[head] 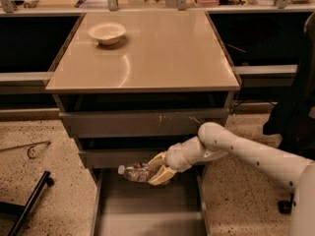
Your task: Place water bottle into bottom drawer
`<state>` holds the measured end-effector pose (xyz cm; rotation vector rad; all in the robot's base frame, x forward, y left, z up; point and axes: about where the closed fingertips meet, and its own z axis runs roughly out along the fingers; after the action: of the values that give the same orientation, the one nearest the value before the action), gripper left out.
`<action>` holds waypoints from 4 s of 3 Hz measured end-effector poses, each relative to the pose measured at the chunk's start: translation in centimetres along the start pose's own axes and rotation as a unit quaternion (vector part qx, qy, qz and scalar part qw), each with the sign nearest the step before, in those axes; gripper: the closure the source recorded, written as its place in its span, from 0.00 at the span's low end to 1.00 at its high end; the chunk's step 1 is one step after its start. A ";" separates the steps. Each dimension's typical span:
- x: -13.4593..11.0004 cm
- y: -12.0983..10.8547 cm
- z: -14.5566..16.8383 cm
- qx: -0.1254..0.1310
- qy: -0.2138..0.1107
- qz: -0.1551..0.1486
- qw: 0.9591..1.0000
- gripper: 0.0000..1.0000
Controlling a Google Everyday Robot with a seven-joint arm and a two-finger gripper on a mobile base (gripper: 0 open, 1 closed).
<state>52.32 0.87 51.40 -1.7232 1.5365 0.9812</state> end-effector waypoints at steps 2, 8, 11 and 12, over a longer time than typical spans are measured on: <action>4.3 0.6 4.1 -0.015 -0.012 0.016 1.000 1.00; 25.1 -3.0 11.8 0.231 0.026 0.054 0.971 1.00; 31.1 -1.6 14.3 0.192 0.021 0.119 0.974 1.00; 32.5 -1.0 14.9 0.164 0.007 0.127 0.978 1.00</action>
Offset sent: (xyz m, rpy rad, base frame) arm -0.0053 0.0083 -0.0475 0.0117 0.0303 0.0050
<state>52.99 -3.71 15.94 -1.3299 1.8429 0.7808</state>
